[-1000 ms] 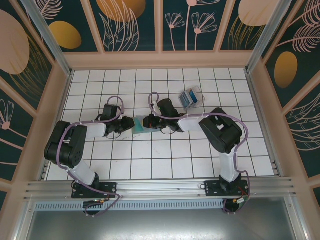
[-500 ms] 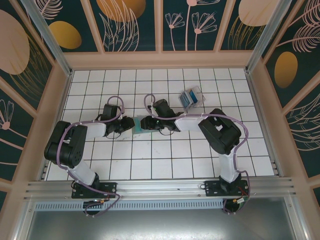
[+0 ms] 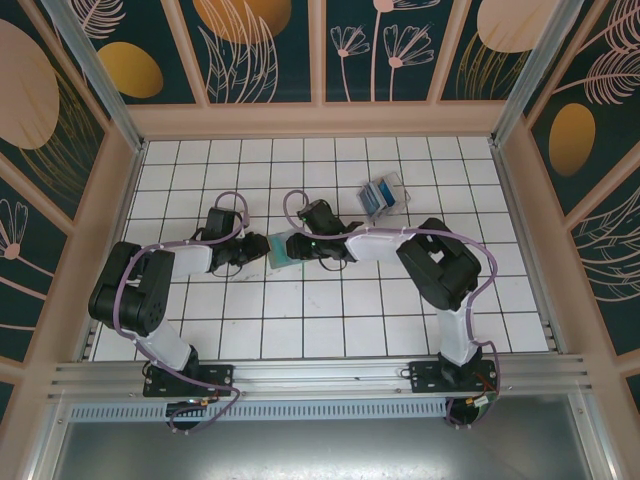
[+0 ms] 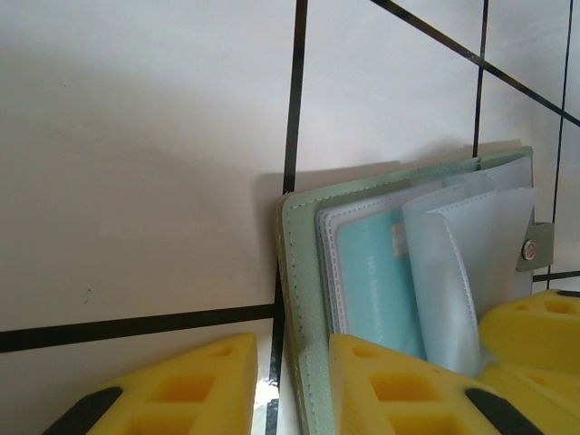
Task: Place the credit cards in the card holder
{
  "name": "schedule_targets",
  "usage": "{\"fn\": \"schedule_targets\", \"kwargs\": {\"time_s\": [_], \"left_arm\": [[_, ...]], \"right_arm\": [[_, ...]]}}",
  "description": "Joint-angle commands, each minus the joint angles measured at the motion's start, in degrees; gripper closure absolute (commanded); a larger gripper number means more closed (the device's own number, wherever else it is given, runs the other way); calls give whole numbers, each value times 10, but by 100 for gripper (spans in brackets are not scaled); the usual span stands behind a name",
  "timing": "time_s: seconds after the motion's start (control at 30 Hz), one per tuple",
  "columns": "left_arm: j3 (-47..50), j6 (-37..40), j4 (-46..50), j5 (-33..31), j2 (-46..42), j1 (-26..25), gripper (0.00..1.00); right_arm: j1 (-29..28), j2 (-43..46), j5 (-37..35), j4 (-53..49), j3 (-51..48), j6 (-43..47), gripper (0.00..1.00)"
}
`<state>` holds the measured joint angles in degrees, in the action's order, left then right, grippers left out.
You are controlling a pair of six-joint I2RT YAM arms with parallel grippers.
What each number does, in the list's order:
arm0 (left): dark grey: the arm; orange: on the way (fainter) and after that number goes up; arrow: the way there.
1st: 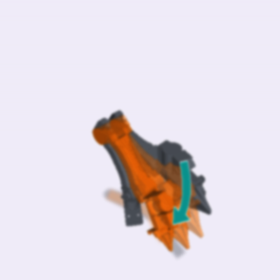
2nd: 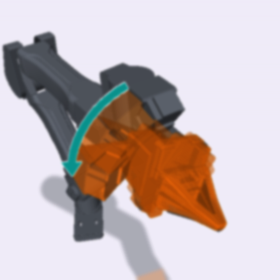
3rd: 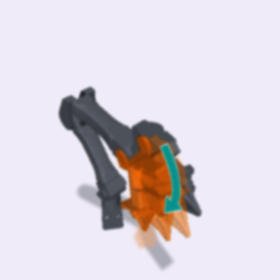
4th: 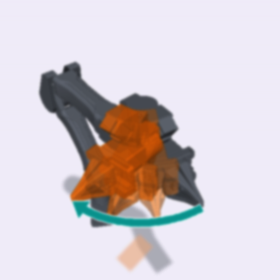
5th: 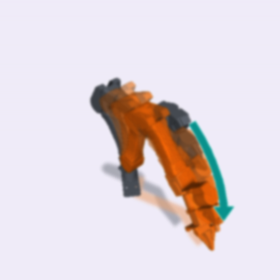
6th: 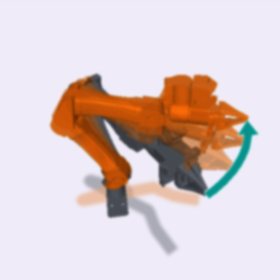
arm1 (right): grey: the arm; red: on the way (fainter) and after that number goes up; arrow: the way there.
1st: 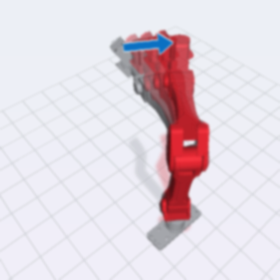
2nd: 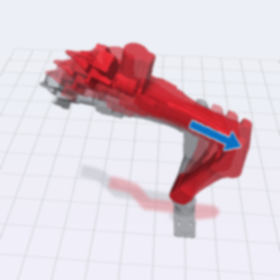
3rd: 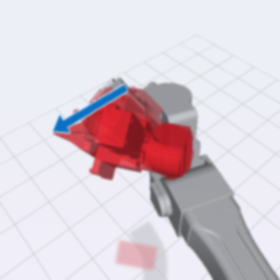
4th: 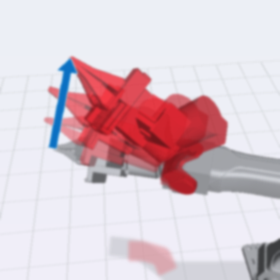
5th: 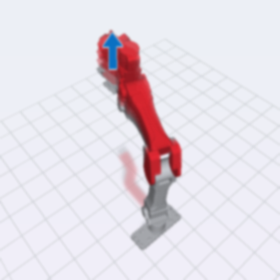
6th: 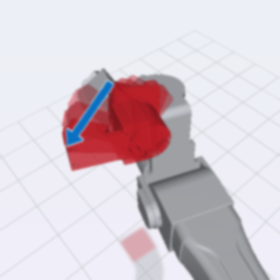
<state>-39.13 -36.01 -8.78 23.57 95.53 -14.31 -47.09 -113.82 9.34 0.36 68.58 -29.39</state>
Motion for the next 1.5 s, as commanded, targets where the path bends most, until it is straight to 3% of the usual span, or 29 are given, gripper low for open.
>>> {"fn": "schedule_targets", "kwargs": {"time_s": [0.0,0.4,0.7,1.0,1.47], "left_arm": [[-14,14,14,2,-8,1,71],[-16,20,25,-4,-17,2,69],[-19,21,26,-1,-13,1,68],[-16,25,28,-4,-15,1,68],[-15,28,27,-3,-10,1,67]], "right_arm": [[-5,-4,-32,-38,15,17,62],[3,17,-39,-40,6,5,75],[16,34,0,-30,-10,1,96],[36,79,42,29,-69,-23,97],[119,84,216,219,-182,-163,100]]}}
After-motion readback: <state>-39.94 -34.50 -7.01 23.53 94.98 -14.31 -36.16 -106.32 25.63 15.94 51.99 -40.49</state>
